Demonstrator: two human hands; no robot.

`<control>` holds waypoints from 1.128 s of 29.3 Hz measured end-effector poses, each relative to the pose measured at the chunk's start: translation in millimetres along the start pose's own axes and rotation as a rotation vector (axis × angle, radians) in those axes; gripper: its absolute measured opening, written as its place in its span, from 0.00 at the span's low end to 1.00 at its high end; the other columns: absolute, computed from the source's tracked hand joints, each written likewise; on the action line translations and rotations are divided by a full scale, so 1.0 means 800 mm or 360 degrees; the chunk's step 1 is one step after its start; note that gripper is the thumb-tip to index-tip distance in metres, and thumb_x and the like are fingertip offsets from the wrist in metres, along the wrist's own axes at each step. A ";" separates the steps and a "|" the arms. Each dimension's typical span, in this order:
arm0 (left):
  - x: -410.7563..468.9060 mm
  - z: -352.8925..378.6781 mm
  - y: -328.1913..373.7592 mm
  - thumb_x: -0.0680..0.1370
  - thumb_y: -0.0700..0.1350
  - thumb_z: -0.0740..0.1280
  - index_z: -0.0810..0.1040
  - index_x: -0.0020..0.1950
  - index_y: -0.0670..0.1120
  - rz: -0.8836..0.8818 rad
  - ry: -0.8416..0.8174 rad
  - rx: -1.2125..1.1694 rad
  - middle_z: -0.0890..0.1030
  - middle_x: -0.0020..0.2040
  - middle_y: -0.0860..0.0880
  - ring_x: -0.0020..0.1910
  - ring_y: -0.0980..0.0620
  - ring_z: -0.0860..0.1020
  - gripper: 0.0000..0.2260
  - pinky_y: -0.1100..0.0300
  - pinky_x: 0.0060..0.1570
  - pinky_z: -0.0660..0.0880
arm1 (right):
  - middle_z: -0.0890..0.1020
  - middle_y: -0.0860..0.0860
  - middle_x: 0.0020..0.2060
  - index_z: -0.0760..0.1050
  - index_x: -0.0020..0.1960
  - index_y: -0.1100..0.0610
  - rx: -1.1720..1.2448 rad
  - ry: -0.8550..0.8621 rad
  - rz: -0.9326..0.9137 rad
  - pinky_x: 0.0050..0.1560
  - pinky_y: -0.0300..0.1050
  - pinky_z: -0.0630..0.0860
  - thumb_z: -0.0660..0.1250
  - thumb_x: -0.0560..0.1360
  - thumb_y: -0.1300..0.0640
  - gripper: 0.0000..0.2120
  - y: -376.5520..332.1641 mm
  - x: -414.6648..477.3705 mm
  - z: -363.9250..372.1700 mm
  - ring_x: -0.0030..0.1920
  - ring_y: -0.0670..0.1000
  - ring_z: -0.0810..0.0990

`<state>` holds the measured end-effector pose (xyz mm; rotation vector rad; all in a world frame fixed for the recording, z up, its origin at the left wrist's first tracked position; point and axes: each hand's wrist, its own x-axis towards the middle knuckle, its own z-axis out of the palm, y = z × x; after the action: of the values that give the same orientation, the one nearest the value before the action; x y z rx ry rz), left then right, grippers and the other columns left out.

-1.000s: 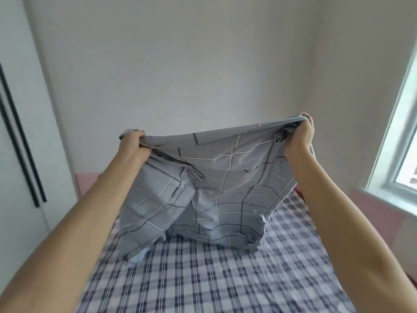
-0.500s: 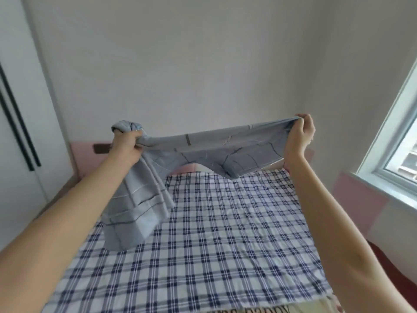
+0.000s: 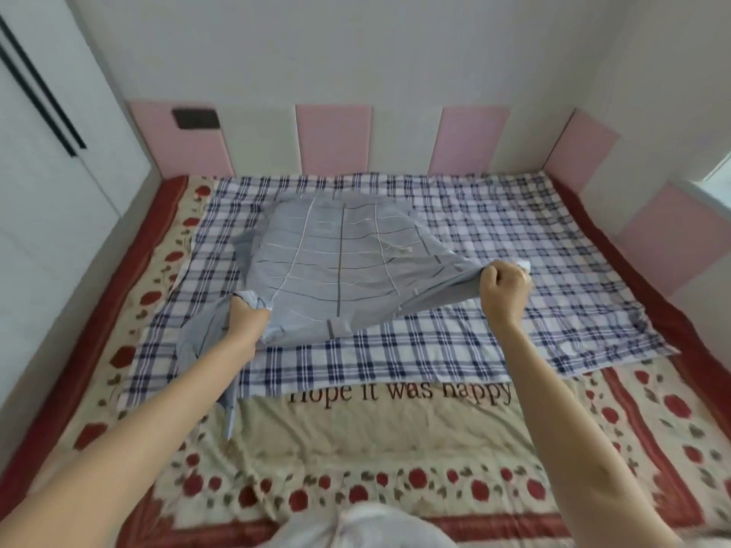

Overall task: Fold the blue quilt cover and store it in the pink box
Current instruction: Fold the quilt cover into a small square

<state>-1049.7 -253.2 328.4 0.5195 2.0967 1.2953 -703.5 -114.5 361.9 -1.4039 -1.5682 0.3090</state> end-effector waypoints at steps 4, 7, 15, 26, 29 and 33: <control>-0.015 -0.014 -0.089 0.77 0.30 0.61 0.69 0.45 0.42 -0.0257 -0.0003 0.0254 0.71 0.42 0.43 0.42 0.43 0.74 0.08 0.54 0.41 0.69 | 0.62 0.53 0.20 0.61 0.26 0.60 -0.0307 -0.0411 0.0112 0.28 0.42 0.57 0.56 0.72 0.61 0.16 0.050 -0.071 0.014 0.23 0.52 0.59; -0.039 -0.026 -0.147 0.76 0.30 0.63 0.73 0.47 0.37 -0.0397 -0.0067 0.0413 0.74 0.46 0.40 0.49 0.40 0.75 0.04 0.51 0.50 0.71 | 0.65 0.53 0.19 0.62 0.26 0.59 -0.0607 -0.0888 0.0127 0.31 0.41 0.58 0.58 0.74 0.60 0.18 0.093 -0.119 0.014 0.24 0.54 0.63; -0.070 -0.030 -0.205 0.78 0.32 0.61 0.47 0.77 0.42 -0.0397 -0.0115 0.0676 0.58 0.74 0.39 0.69 0.39 0.65 0.33 0.52 0.64 0.66 | 0.71 0.51 0.28 0.66 0.32 0.56 -0.1068 -0.1611 0.0346 0.33 0.45 0.61 0.58 0.77 0.57 0.15 0.135 -0.192 0.006 0.34 0.55 0.71; -0.097 -0.041 -0.272 0.78 0.33 0.55 0.79 0.59 0.46 -0.0038 -0.0491 0.1546 0.70 0.63 0.39 0.47 0.40 0.77 0.17 0.57 0.40 0.70 | 0.77 0.47 0.39 0.75 0.48 0.54 -0.1415 -0.1999 0.0113 0.56 0.46 0.68 0.53 0.80 0.55 0.12 0.166 -0.252 -0.008 0.51 0.55 0.79; -0.105 -0.044 -0.290 0.78 0.32 0.56 0.77 0.63 0.45 -0.0108 -0.0599 0.1623 0.71 0.65 0.39 0.53 0.40 0.76 0.19 0.54 0.48 0.74 | 0.82 0.50 0.51 0.76 0.55 0.54 -0.1499 -0.2075 -0.0076 0.63 0.46 0.64 0.53 0.80 0.54 0.13 0.174 -0.276 -0.011 0.54 0.54 0.79; -0.135 -0.045 -0.326 0.76 0.30 0.58 0.77 0.64 0.42 -0.0242 -0.0770 0.1600 0.75 0.63 0.40 0.53 0.42 0.77 0.19 0.58 0.43 0.71 | 0.83 0.54 0.52 0.76 0.57 0.55 -0.1529 -0.2160 -0.0050 0.63 0.47 0.62 0.55 0.79 0.55 0.13 0.205 -0.340 -0.031 0.55 0.55 0.78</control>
<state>-997.7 -458.2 138.2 0.9361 2.1611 -0.0783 -619.7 -310.3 125.4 -2.0178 -3.1196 0.5992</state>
